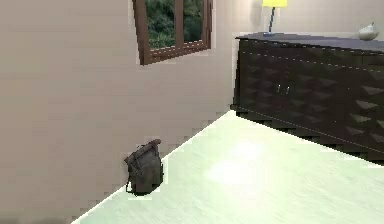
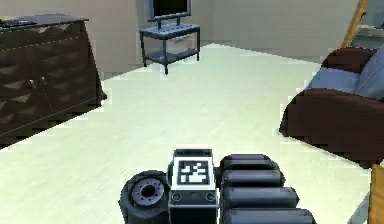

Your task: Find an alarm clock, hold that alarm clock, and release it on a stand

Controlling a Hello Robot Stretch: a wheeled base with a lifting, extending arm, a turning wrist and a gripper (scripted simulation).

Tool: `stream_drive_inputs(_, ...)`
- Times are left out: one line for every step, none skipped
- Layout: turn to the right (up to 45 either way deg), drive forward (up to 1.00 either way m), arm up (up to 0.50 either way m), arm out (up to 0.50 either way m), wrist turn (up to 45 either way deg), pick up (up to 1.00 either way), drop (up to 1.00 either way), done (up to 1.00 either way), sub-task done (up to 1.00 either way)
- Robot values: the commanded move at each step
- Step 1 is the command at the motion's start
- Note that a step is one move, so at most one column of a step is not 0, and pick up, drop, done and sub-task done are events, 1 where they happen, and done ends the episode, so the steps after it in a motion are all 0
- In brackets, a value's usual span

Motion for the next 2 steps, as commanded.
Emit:
stream_drive_inputs(0.0, 0.40, 0.00, 0.00, 0.0, 0.00, 0.00, 0.00, 0.00)
stream_drive_inputs(45.0, 0.00, 0.00, 0.00, 0.0, 0.00, 0.00, 0.00, 0.00)
